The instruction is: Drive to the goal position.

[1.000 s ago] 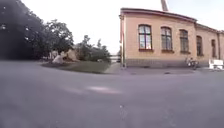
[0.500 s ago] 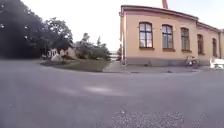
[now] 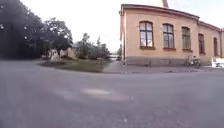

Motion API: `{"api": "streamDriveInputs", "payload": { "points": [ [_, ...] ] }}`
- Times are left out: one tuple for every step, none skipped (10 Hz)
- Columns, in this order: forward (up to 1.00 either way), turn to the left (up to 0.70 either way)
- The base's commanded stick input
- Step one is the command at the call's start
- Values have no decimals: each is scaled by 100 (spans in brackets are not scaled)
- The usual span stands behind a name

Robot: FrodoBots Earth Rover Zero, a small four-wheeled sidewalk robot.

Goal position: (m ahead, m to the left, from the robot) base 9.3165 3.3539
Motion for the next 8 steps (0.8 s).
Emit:
{"api": "streamDriveInputs", "payload": {
  "points": [
    [44,2],
    [44,2],
    [44,2],
    [44,2],
    [44,2],
    [44,2],
    [44,2],
    [44,2]
  ]
}}
